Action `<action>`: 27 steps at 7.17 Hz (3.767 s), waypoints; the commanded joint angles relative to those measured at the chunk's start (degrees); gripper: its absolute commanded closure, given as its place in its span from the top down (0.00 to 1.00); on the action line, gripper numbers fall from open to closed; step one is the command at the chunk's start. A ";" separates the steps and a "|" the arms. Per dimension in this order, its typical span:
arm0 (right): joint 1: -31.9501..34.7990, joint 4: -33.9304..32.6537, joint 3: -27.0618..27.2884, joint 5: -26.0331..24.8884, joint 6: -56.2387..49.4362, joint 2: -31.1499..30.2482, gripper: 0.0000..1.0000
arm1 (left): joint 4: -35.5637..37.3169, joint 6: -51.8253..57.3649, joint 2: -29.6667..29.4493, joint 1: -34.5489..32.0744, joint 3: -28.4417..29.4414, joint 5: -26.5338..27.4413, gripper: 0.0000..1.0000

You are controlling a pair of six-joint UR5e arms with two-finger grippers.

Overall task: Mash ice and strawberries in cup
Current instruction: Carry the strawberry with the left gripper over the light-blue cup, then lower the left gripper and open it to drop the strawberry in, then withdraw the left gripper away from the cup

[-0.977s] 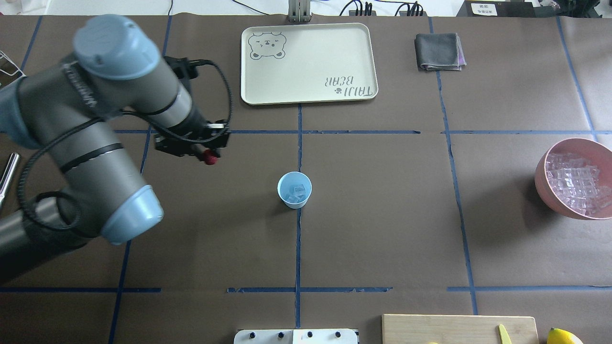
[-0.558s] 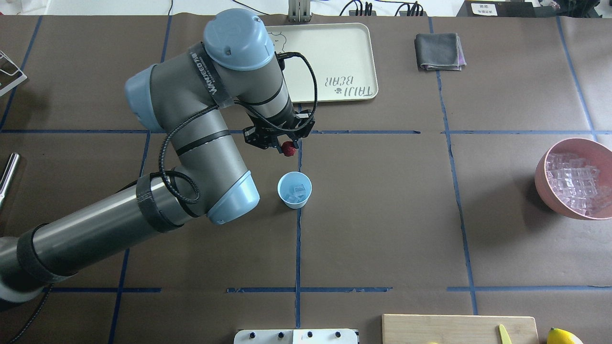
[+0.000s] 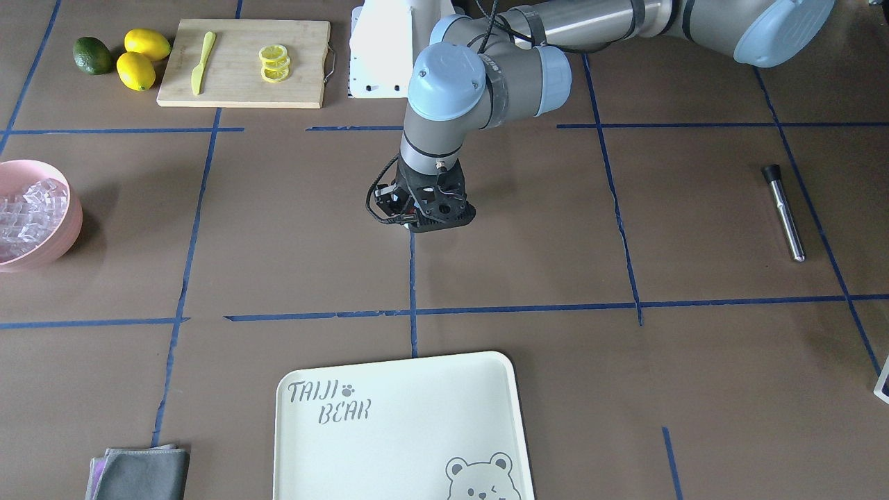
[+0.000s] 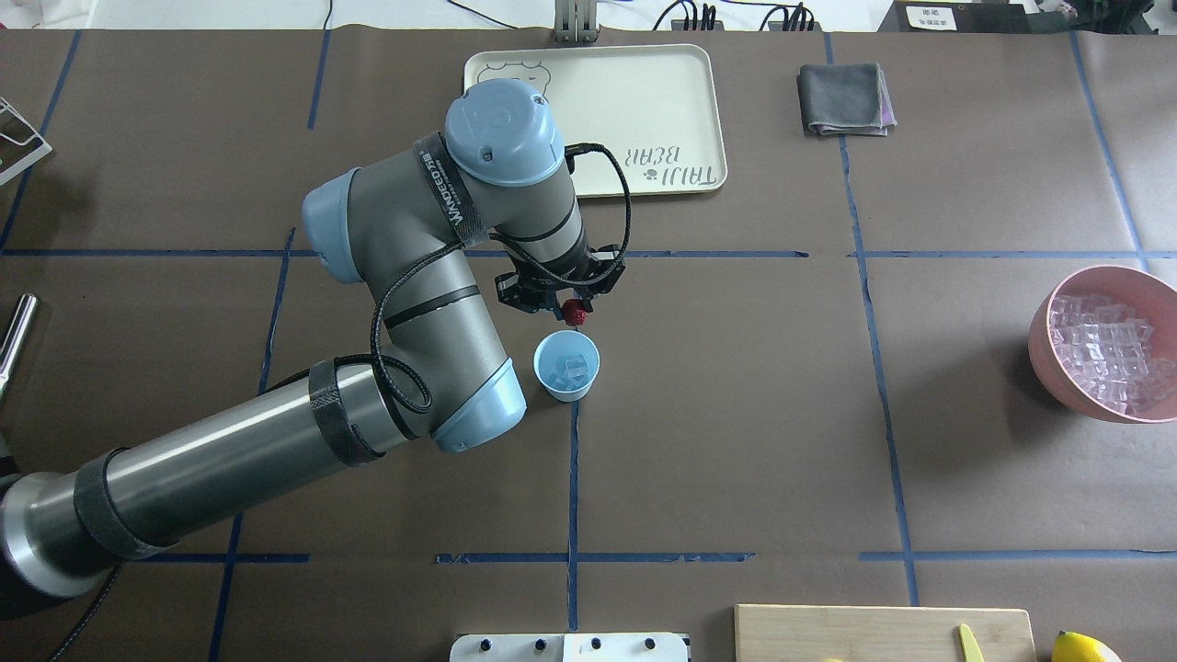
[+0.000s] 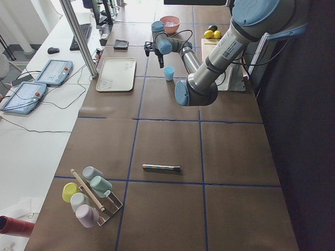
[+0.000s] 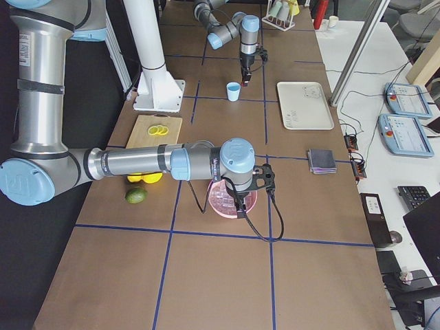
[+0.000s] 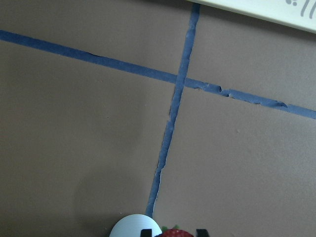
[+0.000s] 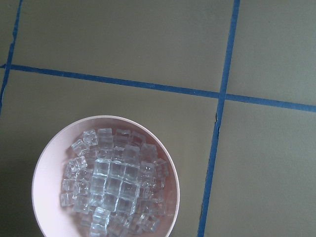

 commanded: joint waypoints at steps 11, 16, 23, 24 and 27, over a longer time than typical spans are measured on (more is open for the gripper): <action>0.04 0.00 -0.25 -0.06 0.10 0.37 1.00 | 0.01 -1.03 4.40 3.01 -5.21 -0.33 1.00; 0.04 -0.09 -0.34 -0.15 -0.34 0.63 1.00 | 3.41 -0.77 4.48 -0.48 -8.27 -3.03 1.00; 0.83 10.72 -11.94 -0.59 -2.90 0.90 1.00 | 7.81 26.38 27.65 -20.51 -21.81 -12.63 1.00; 1.00 10.64 -11.68 -0.59 -2.11 0.90 1.00 | 14.45 37.53 30.21 -25.33 -22.69 -12.72 1.00; 1.09 11.07 -11.50 -0.42 1.42 0.99 1.00 | 14.01 64.21 45.39 -37.82 -21.57 -12.90 1.00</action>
